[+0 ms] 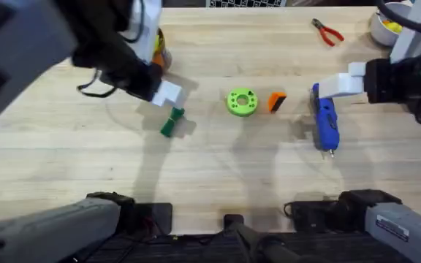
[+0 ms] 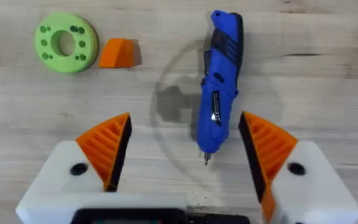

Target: Pick up the gripper from the table and insert it into the empty holder that is missing its gripper. Then pick up a screw, insert it into the mounting hole, and use the screwdriver to tighten it. Finally, clean up the table by picking up the vegetable and placing it into the bucket.

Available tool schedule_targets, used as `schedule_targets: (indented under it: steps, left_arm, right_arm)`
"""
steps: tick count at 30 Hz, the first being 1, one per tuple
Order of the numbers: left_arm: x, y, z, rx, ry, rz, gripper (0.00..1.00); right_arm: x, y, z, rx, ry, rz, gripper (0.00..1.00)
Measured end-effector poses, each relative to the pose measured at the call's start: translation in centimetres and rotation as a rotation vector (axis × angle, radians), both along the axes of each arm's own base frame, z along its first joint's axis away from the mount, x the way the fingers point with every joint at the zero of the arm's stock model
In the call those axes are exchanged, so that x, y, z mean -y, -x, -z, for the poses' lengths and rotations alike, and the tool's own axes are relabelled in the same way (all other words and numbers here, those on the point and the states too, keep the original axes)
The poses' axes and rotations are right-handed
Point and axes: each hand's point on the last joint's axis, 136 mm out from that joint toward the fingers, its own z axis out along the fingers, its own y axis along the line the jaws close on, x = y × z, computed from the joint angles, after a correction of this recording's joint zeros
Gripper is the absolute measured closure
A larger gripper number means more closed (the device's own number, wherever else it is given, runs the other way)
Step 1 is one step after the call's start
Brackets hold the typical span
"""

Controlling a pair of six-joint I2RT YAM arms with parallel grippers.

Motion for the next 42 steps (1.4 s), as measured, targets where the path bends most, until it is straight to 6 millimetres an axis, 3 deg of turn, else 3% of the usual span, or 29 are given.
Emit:
schedule_targets:
  steps: [8, 16, 33, 36, 39, 41, 42]
  left_arm:
    - [0.9, -1.5, 4.8, -0.110, -0.022, 0.038, 0.015]
    - [1.9, -0.3, 8.2, -0.198, -0.043, 0.083, 0.015]
    - [2.0, 0.6, 11.0, -0.221, -0.045, 0.103, 0.024]
    - [2.3, 0.8, 11.0, -0.228, -0.027, 0.108, 0.194]
    - [2.7, 1.0, 11.0, -0.236, -0.008, 0.117, 0.573]
    - [3.1, 1.2, 10.8, -0.239, 0.011, 0.124, 0.893]
    - [3.1, 1.2, 10.7, -0.236, 0.012, 0.129, 0.971]
  right_arm:
    - [0.0, 0.0, 0.0, 0.000, 0.000, 0.000, 0.010]
    - [0.0, 0.0, 0.0, 0.000, 0.000, 0.000, 0.010]
    - [0.0, 0.0, 0.0, 0.000, 0.000, 0.000, 0.010]
    - [0.0, 0.0, 0.0, 0.000, 0.000, 0.000, 0.010]
    - [0.0, 0.0, 0.0, 0.000, 0.000, 0.000, 0.010]
    - [0.0, 0.0, 0.0, 0.000, 0.000, 0.000, 0.010]
    - [0.0, 0.0, 0.0, 0.000, 0.000, 0.000, 0.010]
